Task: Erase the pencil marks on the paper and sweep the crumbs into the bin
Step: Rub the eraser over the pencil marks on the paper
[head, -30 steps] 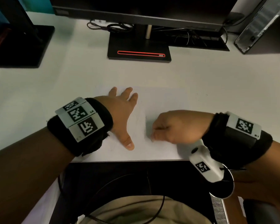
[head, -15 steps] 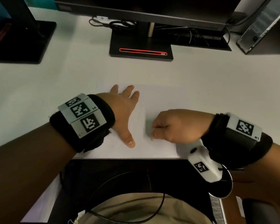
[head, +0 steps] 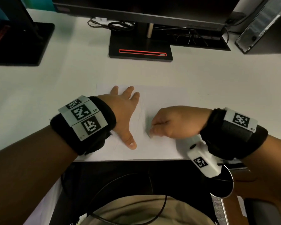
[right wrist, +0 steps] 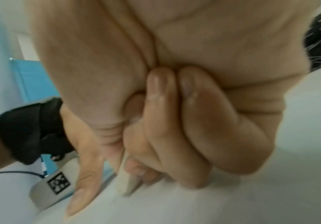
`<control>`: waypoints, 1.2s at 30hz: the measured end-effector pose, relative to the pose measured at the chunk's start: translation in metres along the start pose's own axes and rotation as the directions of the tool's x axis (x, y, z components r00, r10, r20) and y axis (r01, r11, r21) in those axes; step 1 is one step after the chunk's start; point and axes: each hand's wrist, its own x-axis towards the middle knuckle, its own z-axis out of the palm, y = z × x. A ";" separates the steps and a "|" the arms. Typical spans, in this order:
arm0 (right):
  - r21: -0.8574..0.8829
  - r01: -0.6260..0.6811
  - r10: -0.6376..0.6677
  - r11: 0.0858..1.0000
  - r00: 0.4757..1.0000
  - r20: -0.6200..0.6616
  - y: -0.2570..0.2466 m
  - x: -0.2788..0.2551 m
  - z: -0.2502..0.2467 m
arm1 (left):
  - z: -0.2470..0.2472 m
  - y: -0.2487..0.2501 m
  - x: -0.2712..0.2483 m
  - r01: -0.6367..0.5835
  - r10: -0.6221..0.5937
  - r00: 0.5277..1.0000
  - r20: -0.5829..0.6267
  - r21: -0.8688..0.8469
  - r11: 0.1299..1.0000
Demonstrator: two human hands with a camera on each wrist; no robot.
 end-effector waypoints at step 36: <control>0.028 -0.035 0.036 0.999 0.997 -0.069 -0.003 0.019 -0.001 | 0.000 -0.001 -0.001 -0.009 0.009 1.000 0.017 -0.010 1.000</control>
